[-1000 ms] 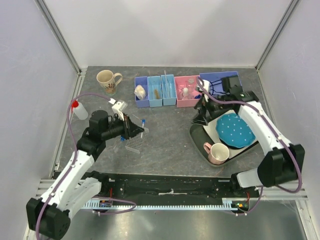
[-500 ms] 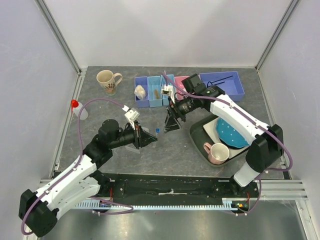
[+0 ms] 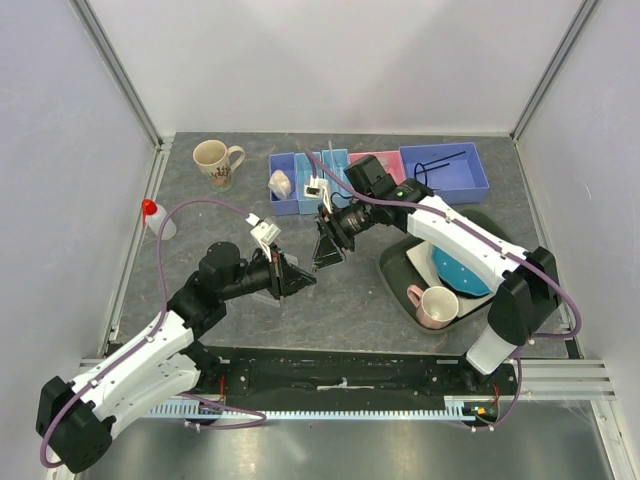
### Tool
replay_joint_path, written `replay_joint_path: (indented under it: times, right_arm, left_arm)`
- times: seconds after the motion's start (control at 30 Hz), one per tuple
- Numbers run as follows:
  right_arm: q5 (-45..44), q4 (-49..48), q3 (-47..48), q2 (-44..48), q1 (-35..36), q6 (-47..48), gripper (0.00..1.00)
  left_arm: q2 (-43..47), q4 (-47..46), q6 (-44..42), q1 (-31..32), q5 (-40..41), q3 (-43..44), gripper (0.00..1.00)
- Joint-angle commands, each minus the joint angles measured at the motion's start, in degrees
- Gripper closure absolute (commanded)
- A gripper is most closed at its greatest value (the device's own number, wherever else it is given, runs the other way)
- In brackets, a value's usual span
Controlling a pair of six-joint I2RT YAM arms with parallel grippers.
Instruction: Organize the chemistry lab equipment
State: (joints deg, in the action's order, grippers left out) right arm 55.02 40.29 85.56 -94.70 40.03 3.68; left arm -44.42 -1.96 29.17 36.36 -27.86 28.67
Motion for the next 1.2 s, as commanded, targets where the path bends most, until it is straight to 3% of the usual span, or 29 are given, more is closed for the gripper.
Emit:
replay_joint_path:
  times: [0.0,0.13,0.37,0.47,0.5,0.6,0.63,0.73,0.77,0.87,1.03,1.17]
  right_arm:
    - [0.52,-2.41,-0.74,-0.67,0.93,-1.49,0.51]
    - [1.05,-2.50,-0.92,-0.93,1.28,-1.75,0.58]
    - [1.14,-2.50,-1.45,-1.98,2.07,-1.75,0.59]
    - [1.40,-2.59,-0.92,-2.16,2.42,-1.66,0.70]
    - [1.57,-2.50,-0.49,-2.33,2.42,-1.66,0.81]
    - [1.66,-2.33,0.48,-2.60,2.42,-1.31,0.90]
    - [1.66,-2.24,0.57,-2.69,2.42,-0.96,0.90]
    - [0.53,-1.19,2.06,-3.13,2.33,0.35,0.91]
    - [-0.52,-0.66,2.76,-3.65,2.25,1.93,0.92]
    - [-4.46,2.06,6.89,-5.23,1.54,5.79,0.92]
    - [-12.74,0.23,10.50,-6.82,1.19,11.78,0.91]
    - [-17.49,-10.37,6.65,-7.34,1.36,12.84,0.91]
  left_arm:
    - [1.44,-2.79,1.59,0.38,1.75,-0.72,0.98]
    - [2.06,-2.26,1.59,0.38,1.75,-0.72,0.98]
    - [3.03,-2.00,1.59,0.38,2.10,-0.80,0.98]
    - [3.29,-1.65,1.59,0.38,2.19,-0.72,0.98]
    - [3.38,-1.39,1.59,0.38,2.28,-0.72,0.98]
    - [3.73,0.89,1.59,0.38,2.72,-0.02,0.96]
    - [3.90,1.60,1.51,0.38,2.98,1.12,0.93]
    - [5.39,9.21,0.28,0.38,4.82,4.28,0.68]
    - [5.92,11.34,-1.03,0.38,6.40,5.34,0.51]
    - [8.56,21.09,-4.19,0.29,13.05,9.64,0.26]
    - [8.05,38.57,-11.92,0.12,27.13,20.54,0.12]
    - [4.97,42.56,-16.50,-0.58,42.93,24.50,0.02]
